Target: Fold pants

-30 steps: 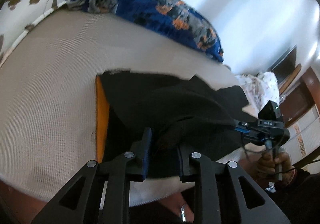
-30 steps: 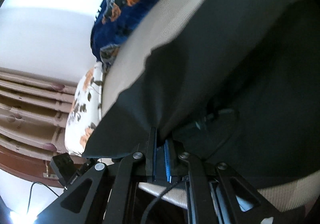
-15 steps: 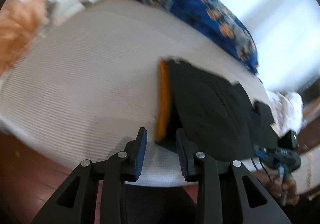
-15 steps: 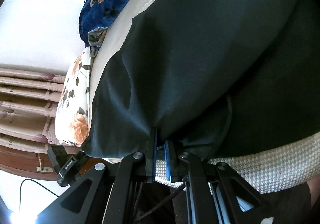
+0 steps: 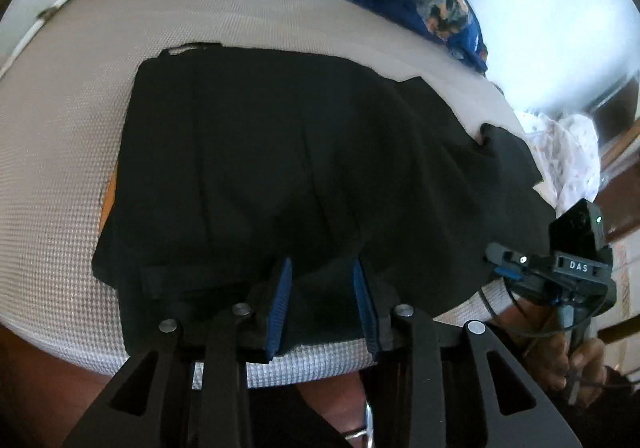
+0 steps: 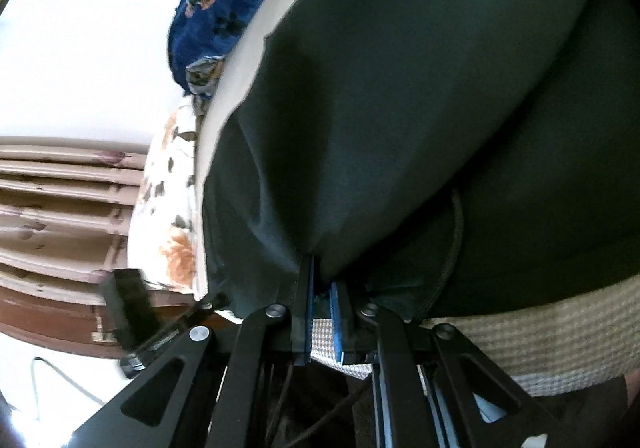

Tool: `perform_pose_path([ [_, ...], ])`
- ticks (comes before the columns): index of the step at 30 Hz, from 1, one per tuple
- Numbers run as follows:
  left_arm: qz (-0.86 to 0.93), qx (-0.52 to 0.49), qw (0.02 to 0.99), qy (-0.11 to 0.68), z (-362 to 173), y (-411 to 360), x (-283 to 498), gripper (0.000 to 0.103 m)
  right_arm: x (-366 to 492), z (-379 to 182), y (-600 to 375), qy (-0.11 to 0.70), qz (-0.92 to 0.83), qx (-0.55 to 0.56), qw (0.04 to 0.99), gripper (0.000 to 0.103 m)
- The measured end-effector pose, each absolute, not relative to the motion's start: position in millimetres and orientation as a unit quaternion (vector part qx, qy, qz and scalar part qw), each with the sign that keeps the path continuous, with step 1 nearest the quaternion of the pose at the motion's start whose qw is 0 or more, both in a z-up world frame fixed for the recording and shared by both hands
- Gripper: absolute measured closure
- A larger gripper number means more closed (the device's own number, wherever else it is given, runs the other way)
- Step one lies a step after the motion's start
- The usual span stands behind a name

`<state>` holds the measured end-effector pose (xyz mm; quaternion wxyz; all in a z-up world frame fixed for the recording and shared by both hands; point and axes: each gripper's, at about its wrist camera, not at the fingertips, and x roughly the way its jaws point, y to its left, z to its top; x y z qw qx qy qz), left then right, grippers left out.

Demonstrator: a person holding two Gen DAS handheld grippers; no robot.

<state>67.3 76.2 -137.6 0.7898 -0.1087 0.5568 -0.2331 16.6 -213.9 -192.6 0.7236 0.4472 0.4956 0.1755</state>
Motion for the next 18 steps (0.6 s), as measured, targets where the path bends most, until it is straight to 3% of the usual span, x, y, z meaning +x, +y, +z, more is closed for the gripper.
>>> perform_pose_path([
  [4, -0.235, -0.179, 0.774, 0.561, -141.2, 97.4, 70.0, 0.070, 19.9, -186.5, -262.4, 0.440, 0.187, 0.480, 0.736, 0.080],
  [7, -0.232, -0.169, 0.779, 0.557, -140.6, 97.7, 66.2, 0.071, 28.6, -185.7, -323.2, 0.375, 0.167, 0.533, 0.740, 0.069],
  [10, -0.229, -0.147, 0.788, 0.553, -136.8, 93.0, 63.1, 0.071, 40.5, -184.1, -401.8, 0.299, 0.125, 0.578, 0.749, 0.067],
  [14, -0.226, -0.153, 0.787, 0.554, -140.3, 88.7, 63.1, 0.071, 56.6, -188.8, -485.5, 0.262, 0.044, 0.597, 0.757, 0.068],
  [15, -0.225, -0.157, 0.786, 0.555, -140.8, 89.4, 63.7, 0.071, 57.3, -191.2, -503.7, 0.253, 0.022, 0.603, 0.756, 0.077],
  [18, -0.223, -0.158, 0.785, 0.556, -141.0, 91.1, 63.6, 0.071, 55.5, -190.6, -545.5, 0.238, -0.028, 0.608, 0.757, 0.085],
])
